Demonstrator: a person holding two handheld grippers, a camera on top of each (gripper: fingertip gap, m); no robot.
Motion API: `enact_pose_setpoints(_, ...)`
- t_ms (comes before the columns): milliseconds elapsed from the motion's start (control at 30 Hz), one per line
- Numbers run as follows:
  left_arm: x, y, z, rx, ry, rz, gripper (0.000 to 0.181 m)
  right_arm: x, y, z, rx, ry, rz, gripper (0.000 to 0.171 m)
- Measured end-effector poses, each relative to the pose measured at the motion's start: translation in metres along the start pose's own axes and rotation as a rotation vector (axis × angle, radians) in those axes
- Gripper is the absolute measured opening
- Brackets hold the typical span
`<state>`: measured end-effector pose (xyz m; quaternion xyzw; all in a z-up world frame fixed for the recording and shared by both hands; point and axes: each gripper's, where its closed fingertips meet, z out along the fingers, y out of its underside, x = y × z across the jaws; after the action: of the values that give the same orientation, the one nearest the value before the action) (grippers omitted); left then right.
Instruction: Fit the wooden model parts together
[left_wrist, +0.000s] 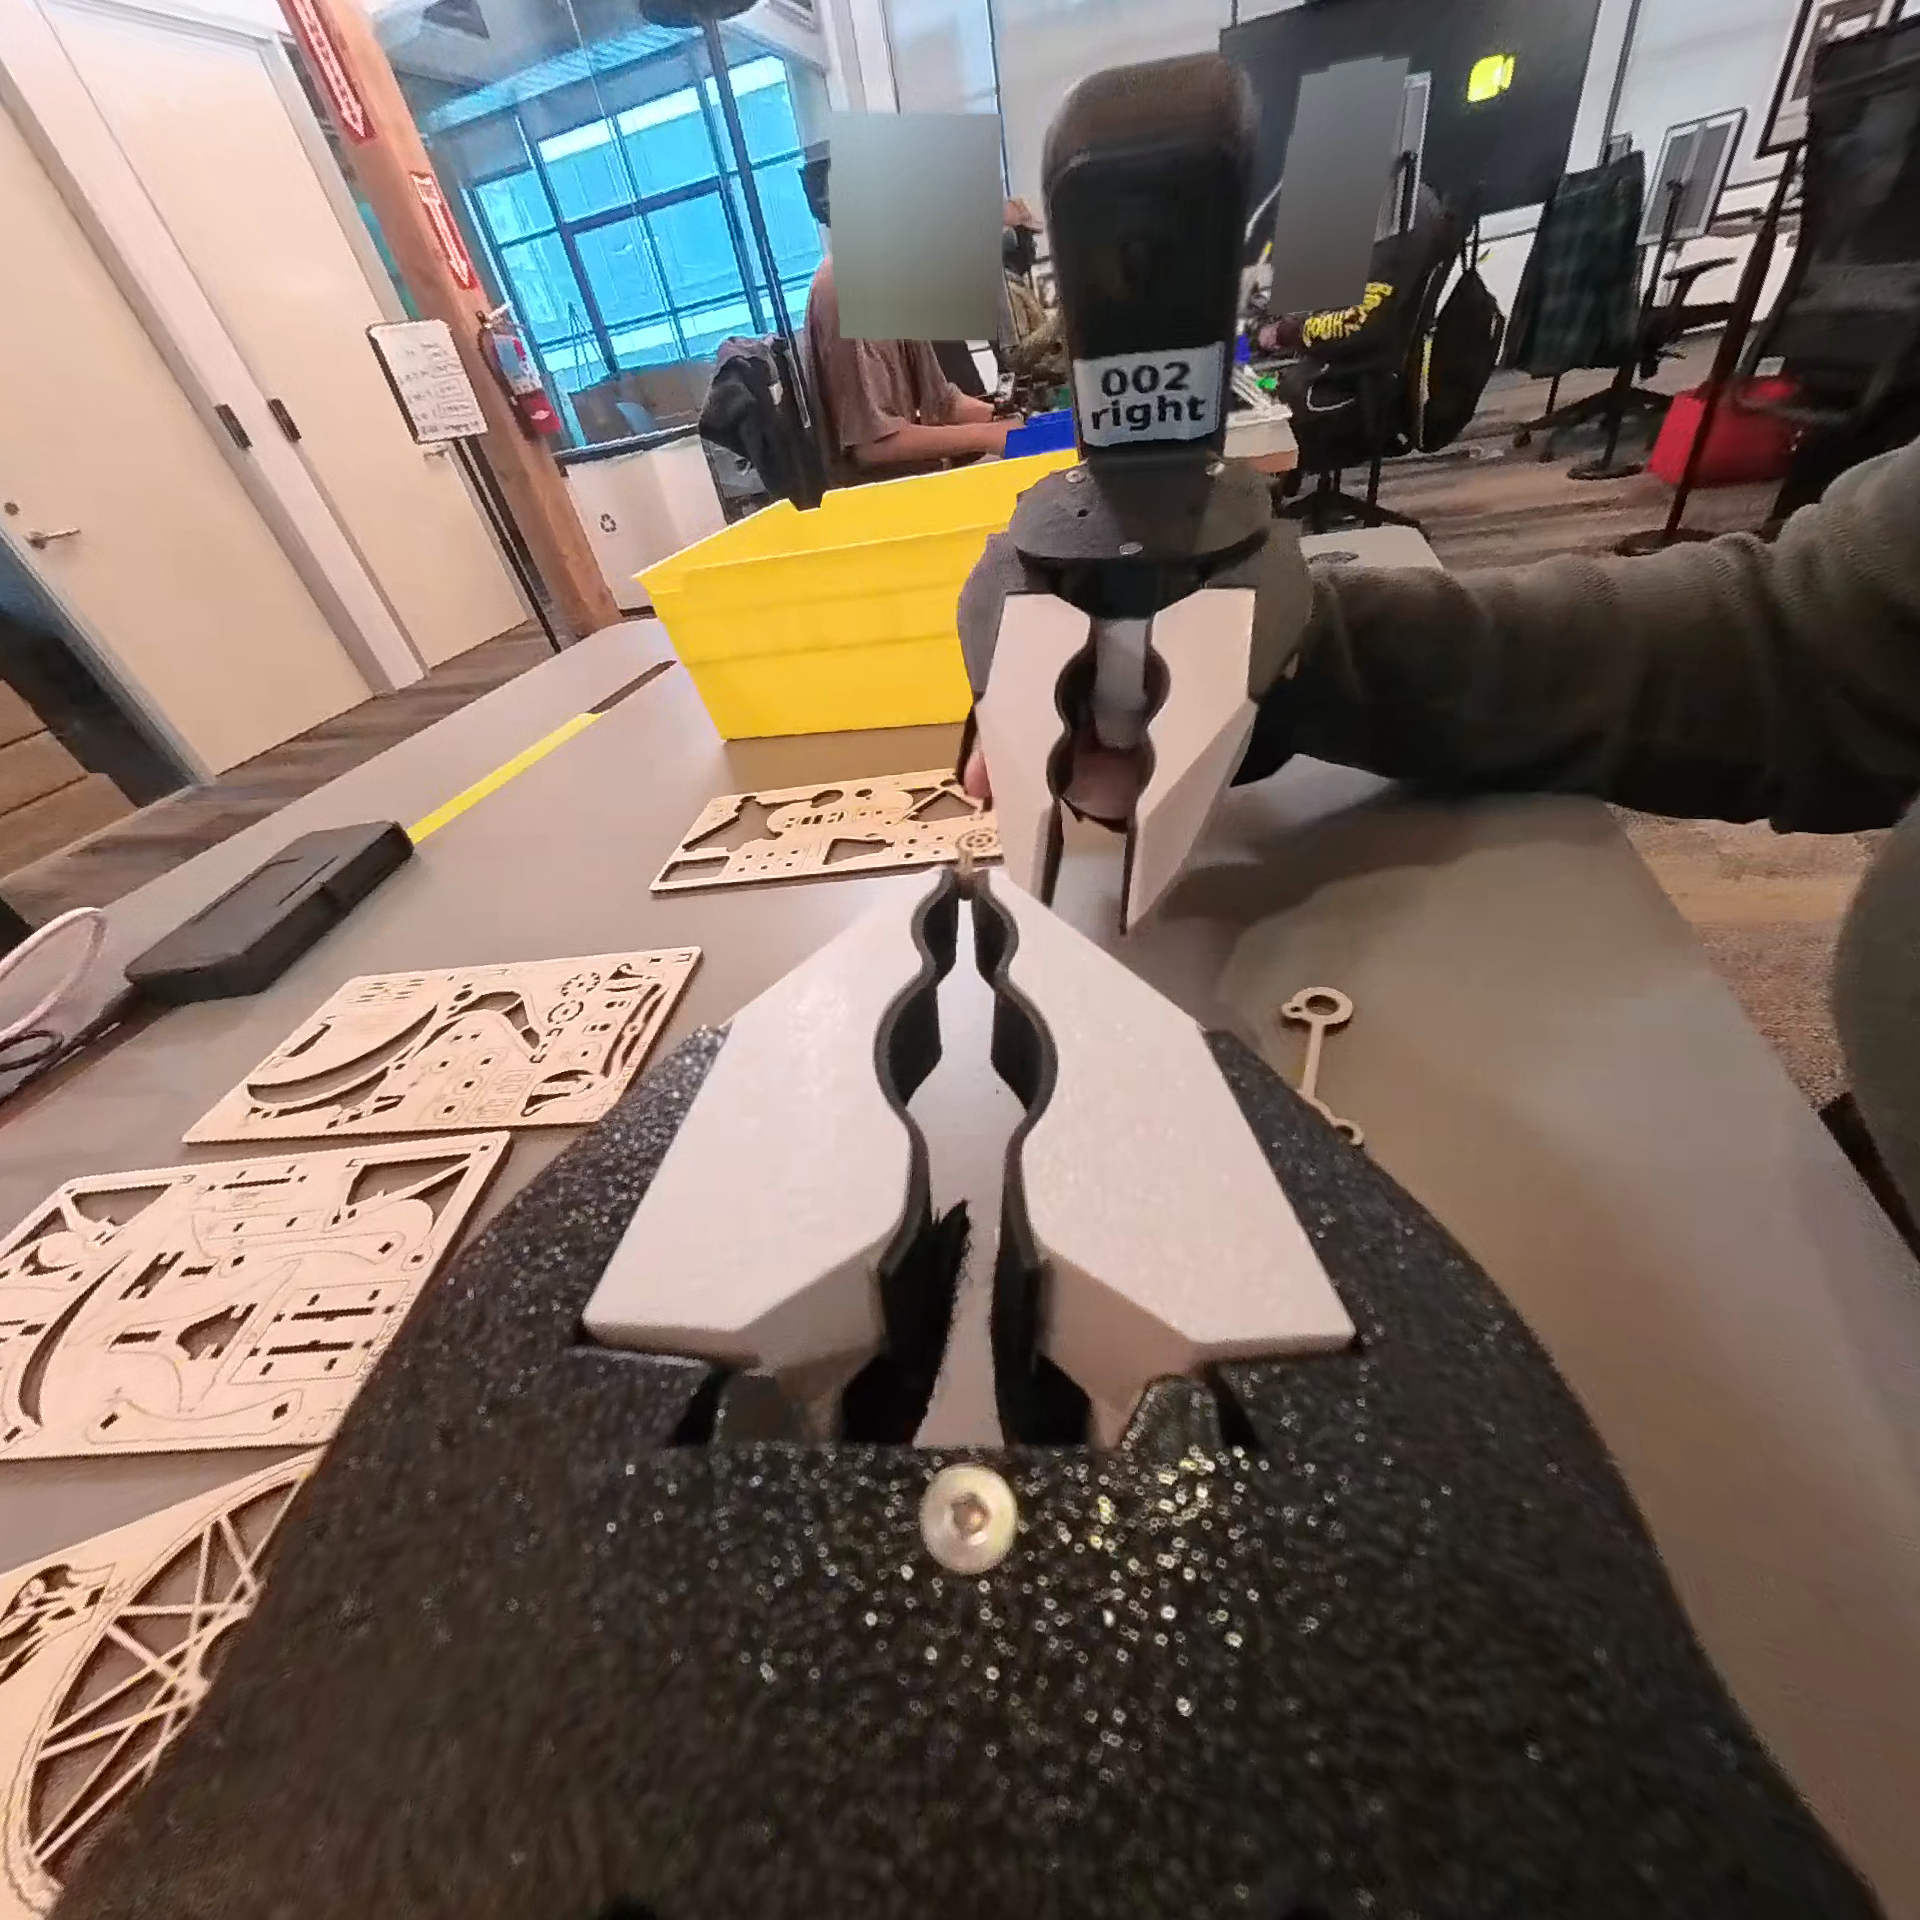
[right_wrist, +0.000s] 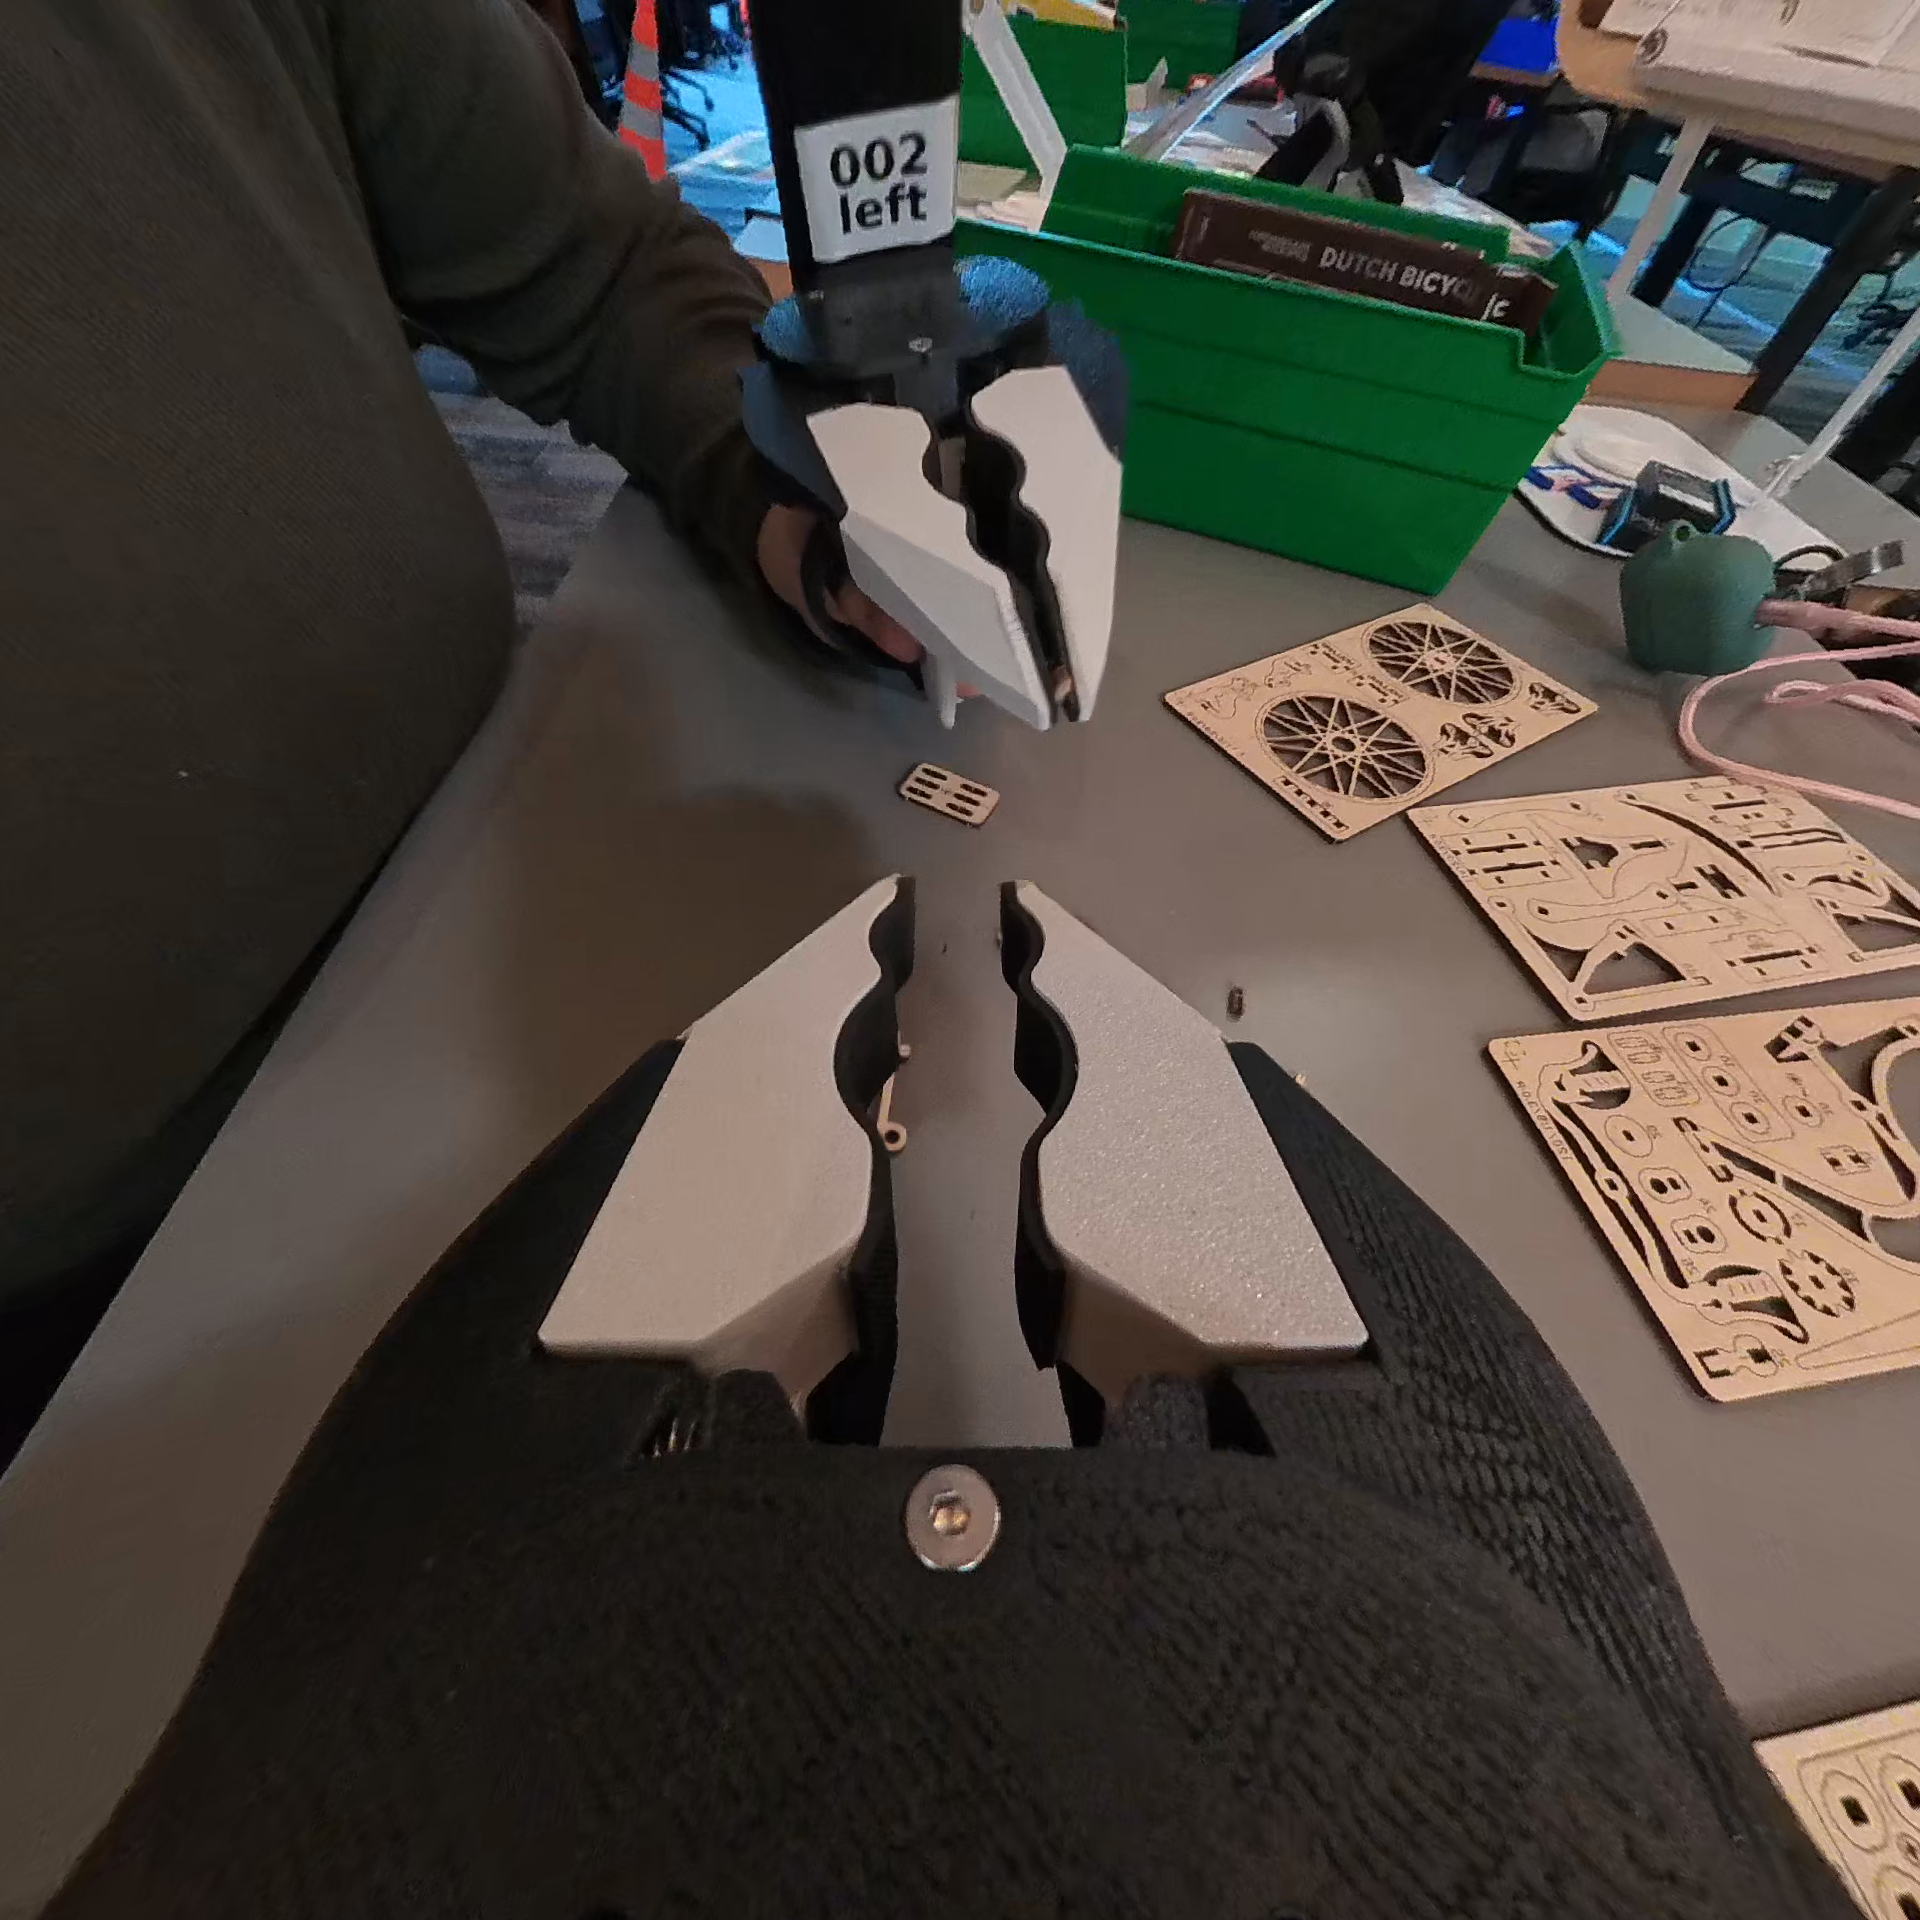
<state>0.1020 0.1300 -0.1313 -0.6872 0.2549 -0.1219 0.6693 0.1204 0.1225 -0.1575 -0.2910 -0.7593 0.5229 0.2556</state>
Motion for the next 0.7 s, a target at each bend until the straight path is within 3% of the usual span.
enact_pose_setpoints(200, 0.002, -0.002, -0.001, 0.025, 0.002, 0.009, 0.001, 0.007, -0.018, -0.001, 0.105, 0.07, -0.021, 0.014)
enact_pose_setpoints(333, -0.005, 0.008, 0.001, -0.081, -0.099, 0.246, 0.0, 0.017, -0.024, 0.001, 0.146, 0.119, 0.084, 0.009)
enact_pose_setpoints(467, -0.004, 0.015, 0.004, -0.152, -0.159, 0.452, 0.0, 0.026, -0.024, 0.007, 0.12, 0.194, 0.152, 0.006)
enact_pose_setpoints(700, -0.014, 0.019, 0.004, -0.193, -0.214, 0.501, 0.001, 0.027, -0.016, 0.013, 0.028, 0.251, 0.167, 0.001)
